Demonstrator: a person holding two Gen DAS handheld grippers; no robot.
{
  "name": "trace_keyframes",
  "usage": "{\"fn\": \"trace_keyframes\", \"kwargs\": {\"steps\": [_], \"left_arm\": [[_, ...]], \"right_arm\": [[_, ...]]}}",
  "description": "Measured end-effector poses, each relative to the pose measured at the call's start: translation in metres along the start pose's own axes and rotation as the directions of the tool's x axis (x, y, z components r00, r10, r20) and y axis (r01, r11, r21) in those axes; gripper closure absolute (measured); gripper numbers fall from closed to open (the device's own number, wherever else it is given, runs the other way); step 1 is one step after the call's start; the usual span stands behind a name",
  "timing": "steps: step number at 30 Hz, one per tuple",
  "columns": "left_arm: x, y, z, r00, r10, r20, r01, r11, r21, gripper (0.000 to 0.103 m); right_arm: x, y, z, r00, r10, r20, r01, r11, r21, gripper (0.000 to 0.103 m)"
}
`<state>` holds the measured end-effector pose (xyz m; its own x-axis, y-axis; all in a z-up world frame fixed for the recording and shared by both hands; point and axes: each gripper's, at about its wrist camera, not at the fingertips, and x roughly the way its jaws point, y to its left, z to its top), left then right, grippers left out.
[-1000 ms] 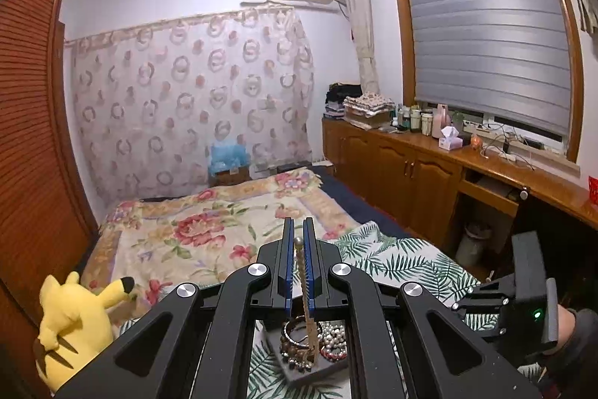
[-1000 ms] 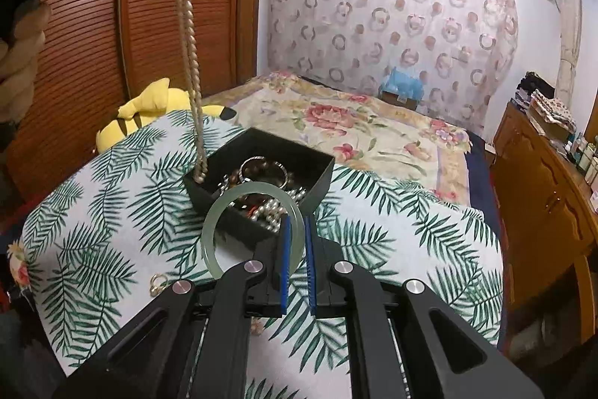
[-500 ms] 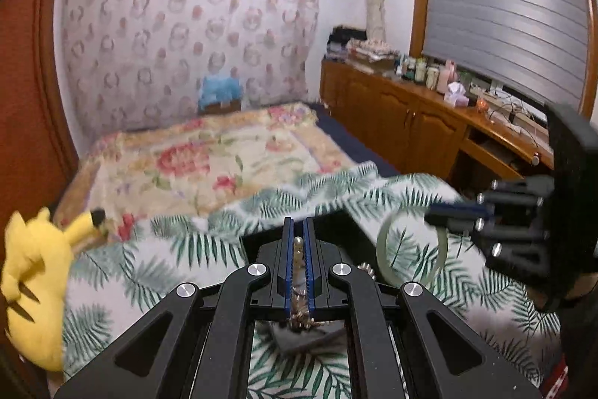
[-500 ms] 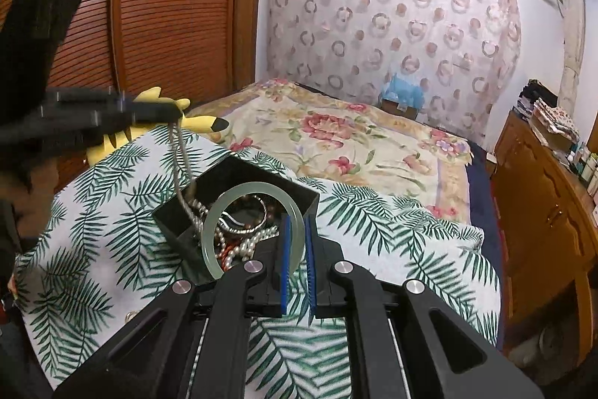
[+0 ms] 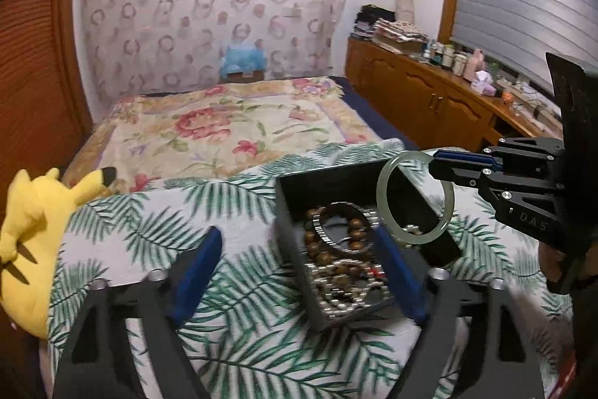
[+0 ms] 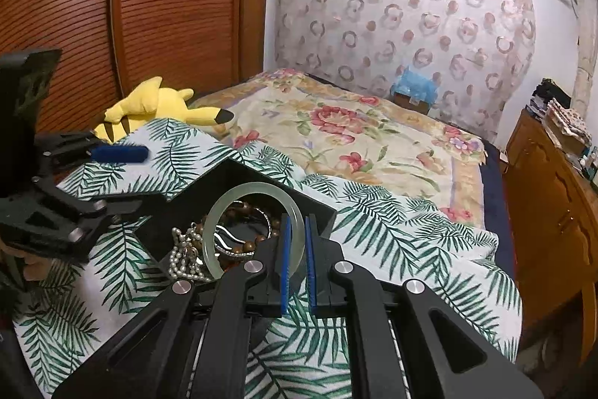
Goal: Organize jewelry
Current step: 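Lower the jade bangle into the box and open the right gripper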
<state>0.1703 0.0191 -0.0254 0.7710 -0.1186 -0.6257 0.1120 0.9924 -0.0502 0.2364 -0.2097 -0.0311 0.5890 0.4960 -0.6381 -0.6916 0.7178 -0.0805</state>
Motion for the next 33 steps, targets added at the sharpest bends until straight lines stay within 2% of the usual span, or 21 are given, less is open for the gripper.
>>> {"fn": "trace_keyframes", "kwargs": {"steps": [1, 3, 9, 22, 23, 24, 25, 33], "left_arm": [[0.001, 0.002, -0.001, 1.0, 0.004, -0.005, -0.004, 1.0, -0.003, 0.021], [0.003, 0.008, -0.003, 1.0, 0.004, -0.02, -0.004, 1.0, -0.02, 0.014], [0.006, 0.017, -0.011, 0.999, 0.018, -0.04, -0.019, 0.999, -0.042, 0.01], [0.003, 0.019, -0.022, 0.997, 0.044, -0.062, -0.047, 0.998, -0.039, 0.009], [0.001, 0.019, -0.023, 0.997, 0.045, -0.062, -0.048, 0.998, -0.038, 0.009], [0.0, 0.018, -0.024, 0.997, 0.046, -0.062, -0.048, 0.998, -0.038, 0.009], [-0.002, 0.017, -0.026, 0.997, 0.047, -0.064, -0.05, 0.998, -0.036, 0.009], [-0.023, 0.007, -0.04, 0.997, 0.047, -0.067, -0.049, 0.998, -0.026, 0.009]], "right_arm": [[0.003, 0.003, 0.0, 1.0, 0.002, -0.004, -0.002, 1.0, -0.002, 0.094], [0.011, 0.006, 0.001, 1.0, 0.008, -0.016, -0.008, 1.0, -0.006, 0.094], [0.028, 0.011, 0.002, 0.999, 0.02, -0.04, -0.02, 1.0, -0.011, 0.094], [0.031, 0.011, 0.007, 0.999, 0.033, -0.029, -0.034, 0.999, -0.005, 0.093], [0.027, 0.011, 0.006, 0.999, 0.037, -0.019, -0.037, 0.999, -0.001, 0.086], [0.024, 0.011, 0.006, 0.999, 0.041, -0.011, -0.041, 0.999, 0.003, 0.074], [0.02, 0.011, 0.005, 0.999, 0.043, -0.001, -0.043, 0.999, 0.008, 0.069], [-0.02, 0.016, -0.011, 0.999, 0.036, 0.038, -0.037, 0.999, 0.026, 0.068]]}}
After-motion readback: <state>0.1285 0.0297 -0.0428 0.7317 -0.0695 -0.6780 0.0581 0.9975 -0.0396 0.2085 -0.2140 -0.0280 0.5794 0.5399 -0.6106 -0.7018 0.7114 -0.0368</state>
